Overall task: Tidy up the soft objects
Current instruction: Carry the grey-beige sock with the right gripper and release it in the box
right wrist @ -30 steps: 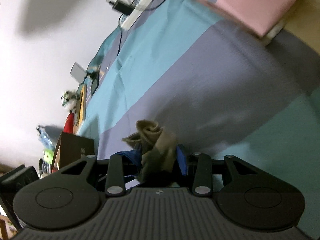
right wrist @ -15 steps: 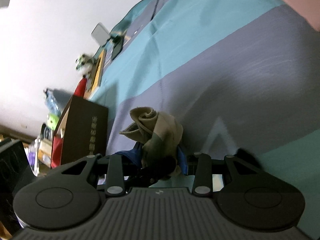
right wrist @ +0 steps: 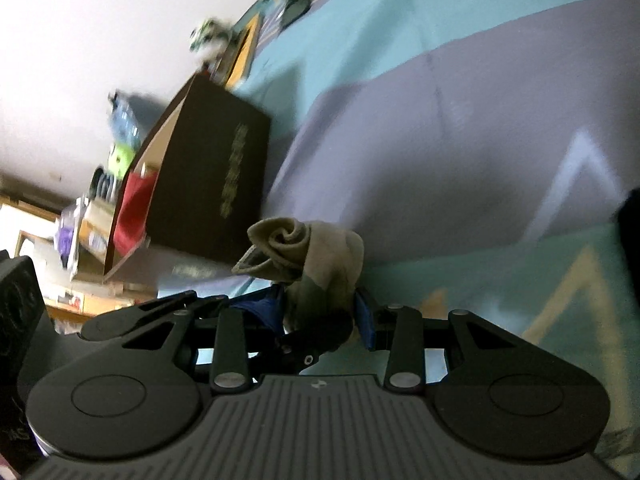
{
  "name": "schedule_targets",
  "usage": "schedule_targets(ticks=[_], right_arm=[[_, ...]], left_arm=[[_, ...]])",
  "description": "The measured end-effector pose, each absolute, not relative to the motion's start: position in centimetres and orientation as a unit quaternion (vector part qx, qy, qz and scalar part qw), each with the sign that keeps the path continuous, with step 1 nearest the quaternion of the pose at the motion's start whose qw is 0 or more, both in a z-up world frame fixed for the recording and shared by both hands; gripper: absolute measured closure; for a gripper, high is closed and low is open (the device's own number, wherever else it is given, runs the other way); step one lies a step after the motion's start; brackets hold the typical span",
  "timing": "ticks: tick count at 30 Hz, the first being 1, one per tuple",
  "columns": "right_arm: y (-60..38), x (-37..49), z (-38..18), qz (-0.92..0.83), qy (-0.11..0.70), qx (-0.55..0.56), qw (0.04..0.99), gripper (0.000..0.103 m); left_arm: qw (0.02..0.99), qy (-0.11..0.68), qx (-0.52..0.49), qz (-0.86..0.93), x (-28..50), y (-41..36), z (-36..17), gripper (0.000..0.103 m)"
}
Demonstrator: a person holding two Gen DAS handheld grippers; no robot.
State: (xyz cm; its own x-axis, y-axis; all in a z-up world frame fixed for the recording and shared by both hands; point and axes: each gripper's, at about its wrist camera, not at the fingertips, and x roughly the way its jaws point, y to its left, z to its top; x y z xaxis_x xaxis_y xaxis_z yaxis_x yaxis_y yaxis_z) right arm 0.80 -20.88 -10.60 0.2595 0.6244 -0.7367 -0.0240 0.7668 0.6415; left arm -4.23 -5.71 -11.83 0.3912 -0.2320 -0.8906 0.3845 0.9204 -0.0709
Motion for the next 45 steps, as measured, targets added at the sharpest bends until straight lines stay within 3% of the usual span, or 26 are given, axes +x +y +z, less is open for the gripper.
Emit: schedule_targets(ticks=[21, 36, 45], right_arm=[[-1.8, -2.3, -7.9, 0.290, 0.564, 0.190, 0.750, 0.081], [2.3, -1.3, 0.6, 0.305, 0.438, 0.192, 0.824, 0.080], [1.9, 3.0, 1.8, 0.266, 0.373, 0.178, 0.871, 0.081]], left_arm=[[0.856, 0.496, 0.056, -0.135, -9.5, 14.3, -8.5, 0.056], [0.904, 0.381, 0.097, -0.167, -8.1, 17.5, 1.1, 0.061], [0.918, 0.335, 0.084, -0.195, -2.0, 17.0, 2.5, 0.061]])
